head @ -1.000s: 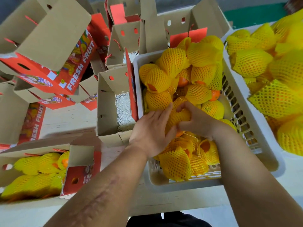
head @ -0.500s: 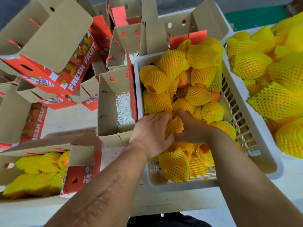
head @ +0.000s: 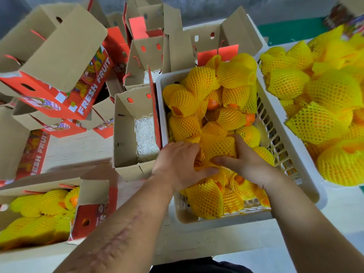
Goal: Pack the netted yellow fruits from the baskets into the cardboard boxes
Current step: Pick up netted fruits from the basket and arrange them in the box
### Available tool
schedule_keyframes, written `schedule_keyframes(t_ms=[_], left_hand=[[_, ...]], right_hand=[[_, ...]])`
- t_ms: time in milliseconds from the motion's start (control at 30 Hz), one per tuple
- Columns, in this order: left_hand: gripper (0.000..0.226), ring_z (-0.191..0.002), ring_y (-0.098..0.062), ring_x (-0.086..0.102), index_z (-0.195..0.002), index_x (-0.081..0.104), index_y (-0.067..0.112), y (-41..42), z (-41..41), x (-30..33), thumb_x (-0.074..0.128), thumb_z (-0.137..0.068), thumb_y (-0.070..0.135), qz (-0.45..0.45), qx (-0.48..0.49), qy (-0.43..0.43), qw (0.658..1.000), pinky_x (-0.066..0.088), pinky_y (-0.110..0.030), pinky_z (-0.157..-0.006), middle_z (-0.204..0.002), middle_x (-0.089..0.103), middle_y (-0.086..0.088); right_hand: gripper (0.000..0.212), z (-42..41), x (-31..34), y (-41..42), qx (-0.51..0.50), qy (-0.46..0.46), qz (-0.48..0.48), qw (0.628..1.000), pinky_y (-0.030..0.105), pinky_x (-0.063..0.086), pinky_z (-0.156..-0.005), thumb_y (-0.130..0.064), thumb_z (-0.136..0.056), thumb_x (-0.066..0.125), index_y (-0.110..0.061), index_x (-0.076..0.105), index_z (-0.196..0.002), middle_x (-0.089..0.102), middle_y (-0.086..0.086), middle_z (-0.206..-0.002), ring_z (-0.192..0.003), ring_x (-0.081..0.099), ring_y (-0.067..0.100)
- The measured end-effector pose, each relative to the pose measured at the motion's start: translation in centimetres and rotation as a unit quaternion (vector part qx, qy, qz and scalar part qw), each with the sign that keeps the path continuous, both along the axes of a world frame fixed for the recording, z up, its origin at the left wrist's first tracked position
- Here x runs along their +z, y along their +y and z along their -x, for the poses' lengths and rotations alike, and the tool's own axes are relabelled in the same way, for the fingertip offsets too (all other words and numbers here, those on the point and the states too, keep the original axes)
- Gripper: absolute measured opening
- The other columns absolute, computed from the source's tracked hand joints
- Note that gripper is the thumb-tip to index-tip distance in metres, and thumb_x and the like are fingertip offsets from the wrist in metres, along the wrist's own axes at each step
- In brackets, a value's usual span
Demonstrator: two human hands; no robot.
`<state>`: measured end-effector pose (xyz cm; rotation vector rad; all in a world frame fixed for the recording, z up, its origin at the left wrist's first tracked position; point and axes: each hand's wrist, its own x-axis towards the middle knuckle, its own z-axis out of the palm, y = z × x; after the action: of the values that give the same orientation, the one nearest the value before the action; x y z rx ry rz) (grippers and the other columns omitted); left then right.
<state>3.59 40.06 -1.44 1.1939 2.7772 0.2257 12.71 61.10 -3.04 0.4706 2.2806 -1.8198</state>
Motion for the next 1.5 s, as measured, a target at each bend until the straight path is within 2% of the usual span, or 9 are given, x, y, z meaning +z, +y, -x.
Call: schedule_keyframes(t_ms=[133, 367, 533, 700, 833, 933, 1100, 1400, 1500], left_hand=[[0.052, -0.076, -0.011, 0.041, -0.08, 0.038, 0.034, -0.2, 0.3, -0.2, 0.036, -0.088, 0.085, -0.009, -0.033, 0.002, 0.999, 0.031, -0.032, -0.071, -0.075, 0.037, 0.018], [0.03, -0.073, -0.015, 0.041, -0.079, 0.036, 0.032, -0.3, 0.0, -0.6, 0.055, -0.102, 0.033, -0.055, -0.018, 0.042, 0.997, 0.024, -0.031, -0.068, -0.073, 0.033, 0.016], [0.022, -0.08, -0.019, 0.052, -0.086, 0.044, 0.031, -0.4, -0.1, -0.5, 0.045, -0.107, 0.036, -0.03, -0.058, 0.045, 0.997, 0.033, -0.034, -0.07, -0.081, 0.051, 0.011], [0.03, -0.094, -0.019, 0.058, -0.103, 0.055, 0.028, -0.3, -0.2, -0.5, 0.047, -0.101, 0.057, -0.074, -0.119, 0.023, 0.99, 0.044, -0.032, -0.072, -0.1, 0.06, 0.008], [0.083, -0.121, -0.021, 0.048, -0.134, 0.04, 0.025, -0.6, 0.0, -0.9, 0.067, -0.074, 0.076, -0.111, -0.043, 0.004, 0.993, 0.048, -0.035, -0.097, -0.129, 0.047, 0.0], [0.109, -0.139, -0.021, 0.038, -0.162, 0.009, 0.033, -0.5, 0.3, -0.8, 0.061, -0.079, 0.08, -0.057, -0.064, 0.008, 0.996, 0.035, -0.039, -0.117, -0.156, 0.038, 0.002], [0.095, -0.131, -0.014, 0.048, -0.154, 0.028, 0.039, -0.5, 0.6, -1.1, 0.053, -0.077, 0.09, -0.044, -0.06, 0.006, 0.997, 0.039, -0.036, -0.111, -0.142, 0.053, 0.013], [0.098, -0.115, -0.014, 0.051, -0.122, 0.052, 0.027, -0.2, 0.2, -1.6, 0.046, -0.063, 0.105, -0.143, -0.02, 0.024, 0.989, 0.048, -0.036, -0.097, -0.122, 0.049, 0.009], [0.099, -0.11, -0.013, 0.051, -0.116, 0.053, 0.027, -0.2, 0.3, -1.6, 0.046, -0.058, 0.107, -0.129, -0.018, 0.018, 0.991, 0.047, -0.036, -0.094, -0.116, 0.048, 0.01]], right_hand=[[0.062, 0.4, -0.5, -0.9, 0.014, -0.003, 0.053, 0.998, 0.019, 0.05, -0.075, -0.049, -0.08, 0.08, -0.04, 0.051, -0.134, 0.071, -0.015, -0.118, -0.107, 0.067, 0.004], [0.071, 1.6, -1.7, -0.9, -0.063, 0.043, -0.064, 0.995, 0.015, 0.049, -0.055, -0.024, -0.075, 0.091, -0.034, 0.042, -0.125, 0.065, -0.007, -0.097, -0.075, 0.063, -0.009], [0.068, 1.8, -2.9, -1.5, -0.081, 0.058, -0.101, 0.99, 0.01, 0.042, -0.054, -0.02, -0.08, 0.086, -0.037, 0.038, -0.125, 0.062, -0.014, -0.093, -0.071, 0.058, -0.005], [0.05, 2.4, -1.9, -2.1, -0.115, 0.046, 0.05, 0.991, 0.032, 0.058, -0.065, -0.015, -0.094, 0.072, -0.026, 0.047, -0.136, 0.072, -0.002, -0.101, -0.076, 0.068, 0.006], [0.035, 2.3, -0.2, -1.4, -0.09, 0.007, 0.056, 0.994, 0.036, 0.058, -0.063, -0.027, -0.106, 0.054, -0.043, 0.051, -0.137, 0.072, -0.001, -0.105, -0.072, 0.07, 0.009], [0.035, 1.7, 0.2, -1.2, -0.003, -0.009, 0.104, 0.995, 0.043, 0.055, -0.069, -0.043, -0.099, 0.058, -0.043, 0.057, -0.133, 0.075, 0.0, -0.109, -0.082, 0.07, 0.018], [0.069, 1.3, -0.9, -1.3, 0.082, -0.064, 0.168, 0.98, 0.045, 0.057, -0.077, -0.042, -0.08, 0.069, -0.052, 0.042, -0.143, 0.075, 0.006, -0.111, -0.092, 0.074, 0.029], [0.041, 0.6, -2.0, -1.1, 0.034, -0.059, 0.249, 0.966, 0.032, 0.057, -0.078, -0.039, -0.085, 0.066, -0.042, 0.068, -0.126, 0.075, 0.005, -0.117, -0.097, 0.073, 0.02], [0.064, 0.4, -2.4, -0.5, 0.023, -0.08, 0.185, 0.979, 0.048, 0.051, -0.101, -0.05, -0.077, 0.063, -0.043, 0.057, -0.14, 0.07, 0.005, -0.129, -0.109, 0.071, 0.026]])
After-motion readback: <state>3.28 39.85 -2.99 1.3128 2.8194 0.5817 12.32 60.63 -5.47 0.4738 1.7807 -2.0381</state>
